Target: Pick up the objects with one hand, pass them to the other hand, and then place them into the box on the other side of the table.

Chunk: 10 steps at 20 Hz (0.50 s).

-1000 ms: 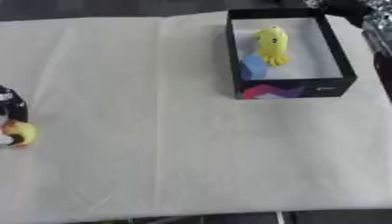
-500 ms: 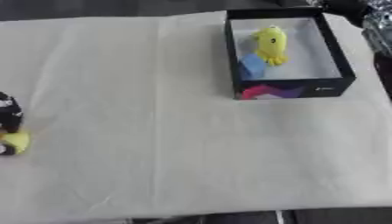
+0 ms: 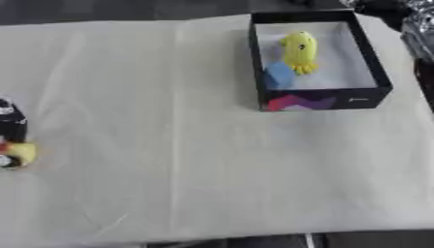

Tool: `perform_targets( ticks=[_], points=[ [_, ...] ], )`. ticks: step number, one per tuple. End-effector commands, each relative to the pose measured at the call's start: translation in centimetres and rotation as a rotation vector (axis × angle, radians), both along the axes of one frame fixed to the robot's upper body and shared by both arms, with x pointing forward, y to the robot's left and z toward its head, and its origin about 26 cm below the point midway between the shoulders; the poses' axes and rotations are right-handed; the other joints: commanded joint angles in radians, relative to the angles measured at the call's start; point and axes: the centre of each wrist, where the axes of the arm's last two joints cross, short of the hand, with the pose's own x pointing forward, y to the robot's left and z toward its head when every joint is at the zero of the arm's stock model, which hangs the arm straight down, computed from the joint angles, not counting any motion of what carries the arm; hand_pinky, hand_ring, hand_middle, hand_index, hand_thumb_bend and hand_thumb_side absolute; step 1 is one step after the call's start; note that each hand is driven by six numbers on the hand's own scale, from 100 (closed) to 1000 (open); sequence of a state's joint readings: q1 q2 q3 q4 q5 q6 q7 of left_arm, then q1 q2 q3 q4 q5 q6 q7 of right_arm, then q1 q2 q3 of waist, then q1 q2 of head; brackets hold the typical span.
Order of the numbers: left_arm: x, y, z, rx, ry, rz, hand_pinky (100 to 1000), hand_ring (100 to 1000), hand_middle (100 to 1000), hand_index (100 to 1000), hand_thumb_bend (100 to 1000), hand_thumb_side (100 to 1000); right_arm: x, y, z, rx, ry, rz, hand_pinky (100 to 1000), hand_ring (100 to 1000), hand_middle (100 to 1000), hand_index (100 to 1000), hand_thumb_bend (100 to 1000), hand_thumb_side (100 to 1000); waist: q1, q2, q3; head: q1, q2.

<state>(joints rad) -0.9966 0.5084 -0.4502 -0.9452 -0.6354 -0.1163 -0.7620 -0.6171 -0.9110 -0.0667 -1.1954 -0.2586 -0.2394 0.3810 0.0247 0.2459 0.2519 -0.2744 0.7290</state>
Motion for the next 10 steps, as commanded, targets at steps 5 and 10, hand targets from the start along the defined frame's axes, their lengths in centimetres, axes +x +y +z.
perform_targets(
  ticks=[5,10],
  points=[
    [-0.7,1.8,4.0,-0.043,-0.114,0.026,672,527,426,483,464,100,-0.4,-0.5,1.9,-0.028,-0.035,-0.01,979,1000,822,1000,100,463,0.003,-0.031,0.0,-0.004,-0.002],
    [-1.0,1.9,5.0,-0.074,-0.151,0.026,672,521,420,478,453,100,-0.4,-0.5,2.0,-0.029,-0.039,-0.004,979,1000,822,1000,100,462,0.003,-0.034,0.0,-0.003,-0.005]
  ],
)
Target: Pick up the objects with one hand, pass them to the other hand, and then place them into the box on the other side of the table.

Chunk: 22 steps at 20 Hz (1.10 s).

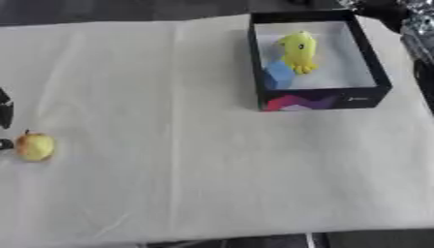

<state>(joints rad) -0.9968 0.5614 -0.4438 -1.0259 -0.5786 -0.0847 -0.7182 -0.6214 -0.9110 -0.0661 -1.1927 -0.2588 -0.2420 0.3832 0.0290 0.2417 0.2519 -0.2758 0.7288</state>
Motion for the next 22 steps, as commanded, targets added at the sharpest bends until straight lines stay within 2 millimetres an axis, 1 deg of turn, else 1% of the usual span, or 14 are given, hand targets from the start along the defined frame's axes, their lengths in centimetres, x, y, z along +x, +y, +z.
perform_targets(
  ticks=[1,3,4,6,7,8,9,11,14,16,17,22],
  points=[
    [-0.3,1.2,2.8,-0.03,-0.082,0.018,672,516,415,474,435,100,-0.5,-0.4,2.0,-0.028,-0.038,-0.005,979,1000,822,1000,100,462,-0.002,-0.03,0.0,-0.002,-0.007],
    [-0.6,1.3,3.2,-0.065,-0.119,0.021,673,516,415,475,425,100,-0.4,-0.3,2.1,-0.027,-0.041,0.001,979,1000,822,1000,100,464,-0.003,-0.03,0.001,-0.002,-0.009],
    [-0.6,1.3,3.2,-0.073,-0.125,0.02,682,531,434,496,413,100,-0.4,-0.2,2.1,-0.026,-0.043,0.004,979,1000,822,1000,100,465,-0.003,-0.03,0.001,-0.001,-0.009],
    [-0.6,1.2,2.9,-0.062,-0.098,0.007,710,576,494,578,360,100,-0.4,-0.1,2.2,-0.024,-0.044,0.01,979,1000,822,1000,100,464,-0.004,-0.03,0.0,0.0,-0.009],
    [-0.5,1.2,2.8,-0.056,-0.082,0.003,762,652,585,687,407,100,-0.3,0.0,2.2,-0.024,-0.044,0.011,979,1000,822,1000,100,463,-0.004,-0.03,0.0,0.0,-0.009],
    [-0.4,1.3,2.5,-0.046,-0.061,-0.002,794,703,634,759,490,100,-0.3,0.0,2.2,-0.024,-0.045,0.011,979,1000,822,1000,100,463,-0.004,-0.029,0.0,0.001,-0.009],
    [-0.3,1.3,2.2,-0.036,-0.048,-0.011,831,767,704,829,589,261,-0.3,0.0,2.2,-0.024,-0.045,0.01,979,1000,822,1000,100,462,-0.005,-0.029,-0.001,0.001,-0.008],
    [-0.1,1.3,1.7,-0.017,-0.04,-0.022,838,784,742,858,655,382,-0.3,-0.1,2.1,-0.024,-0.044,0.009,978,1000,821,1000,100,461,-0.005,-0.028,-0.001,0.001,-0.007],
    [0.3,1.6,1.0,-0.01,-0.061,-0.01,826,774,743,861,665,421,-0.3,0.0,2.1,-0.025,-0.043,0.01,978,1000,821,1000,100,461,-0.006,-0.027,-0.001,0.001,-0.008],
    [0.5,1.6,0.4,-0.01,-0.065,0.004,816,769,748,860,660,413,-0.2,0.1,2.1,-0.025,-0.043,0.012,979,1000,821,1000,100,452,-0.007,-0.027,-0.001,0.001,-0.007],
    [0.6,1.5,0.2,-0.008,-0.063,0.01,808,762,747,850,654,406,-0.2,0.1,2.1,-0.025,-0.042,0.013,979,1000,822,1000,100,462,-0.007,-0.027,-0.001,0.001,-0.006],
    [1.0,1.3,-0.9,-0.011,-0.061,0.033,789,743,731,814,630,352,-0.2,0.1,1.9,-0.025,-0.04,0.012,979,1000,821,1000,100,463,-0.007,-0.026,-0.002,0.002,-0.003]
  ],
)
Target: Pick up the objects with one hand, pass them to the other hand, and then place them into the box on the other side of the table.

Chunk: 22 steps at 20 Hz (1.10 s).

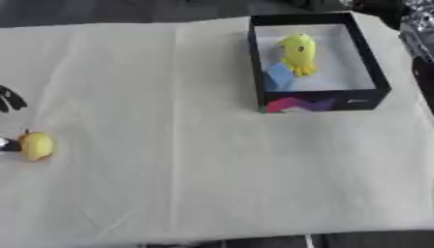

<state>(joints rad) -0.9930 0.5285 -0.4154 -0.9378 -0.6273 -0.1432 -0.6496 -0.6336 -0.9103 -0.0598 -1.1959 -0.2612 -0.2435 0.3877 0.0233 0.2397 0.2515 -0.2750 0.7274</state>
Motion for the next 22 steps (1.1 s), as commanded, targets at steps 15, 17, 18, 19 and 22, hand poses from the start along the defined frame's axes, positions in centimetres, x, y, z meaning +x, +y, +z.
perform_targets(
  ticks=[15,17,18,19,22],
  points=[
    [0.6,-1.0,-1.1,0.039,0.012,0.0,774,715,688,763,600,265,-0.3,-0.1,1.5,-0.014,-0.031,-0.004,980,1000,822,1000,100,465,-0.003,-0.023,-0.004,0.004,-0.004],
    [0.6,-1.1,-1.5,0.047,0.021,0.003,774,715,685,761,592,248,-0.3,-0.1,1.5,-0.014,-0.031,-0.003,981,1000,822,1000,100,465,-0.003,-0.023,-0.004,0.004,-0.004],
    [0.6,-1.1,-1.6,0.052,0.025,0.004,773,714,683,760,589,243,-0.3,-0.1,1.5,-0.013,-0.031,-0.003,981,1000,822,1000,100,465,-0.003,-0.023,-0.004,0.004,-0.004],
    [0.7,-1.1,-1.7,0.056,0.027,0.005,772,714,681,756,582,227,-0.3,-0.1,1.5,-0.013,-0.031,-0.003,981,1000,822,1000,100,465,-0.003,-0.022,-0.004,0.004,-0.005],
    [0.7,-1.1,-2.0,0.073,0.033,0.007,771,715,679,755,578,205,-0.3,-0.1,1.5,-0.012,-0.031,-0.002,981,1000,822,1000,100,466,-0.003,-0.022,-0.005,0.004,-0.006]
  ],
)
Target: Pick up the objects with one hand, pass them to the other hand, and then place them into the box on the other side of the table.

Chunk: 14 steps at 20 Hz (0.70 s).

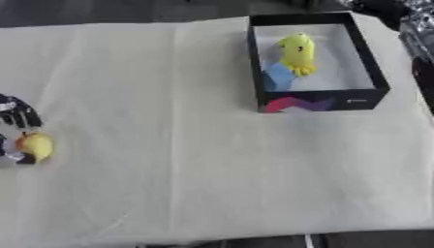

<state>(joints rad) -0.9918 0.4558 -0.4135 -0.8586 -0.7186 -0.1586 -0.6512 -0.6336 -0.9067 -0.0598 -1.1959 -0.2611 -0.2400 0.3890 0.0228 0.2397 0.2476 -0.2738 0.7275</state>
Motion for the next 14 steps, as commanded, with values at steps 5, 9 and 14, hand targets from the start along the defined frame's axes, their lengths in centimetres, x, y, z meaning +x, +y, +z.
perform_targets(
  ticks=[5,9,14],
  points=[
    [0.23,0.47,0.26,0.042,0.007,0.002,768,707,657,727,525,184,-0.39,-0.22,1.66,-0.012,-0.037,-0.003,981,1000,823,1000,100,468,-0.003,-0.022,-0.001,0.004,-0.005],
    [0.19,0.17,0.19,0.046,0.027,-0.016,768,699,640,686,462,175,-0.42,-0.28,1.61,-0.01,-0.036,-0.007,981,1000,823,1000,100,467,-0.003,-0.022,-0.002,0.004,-0.004],
    [0.08,-0.11,0.45,0.047,0.038,-0.028,764,679,603,640,381,100,-0.49,-0.48,1.54,-0.009,-0.034,-0.017,981,1000,823,1000,100,464,-0.003,-0.023,-0.003,0.003,-0.002]
  ],
)
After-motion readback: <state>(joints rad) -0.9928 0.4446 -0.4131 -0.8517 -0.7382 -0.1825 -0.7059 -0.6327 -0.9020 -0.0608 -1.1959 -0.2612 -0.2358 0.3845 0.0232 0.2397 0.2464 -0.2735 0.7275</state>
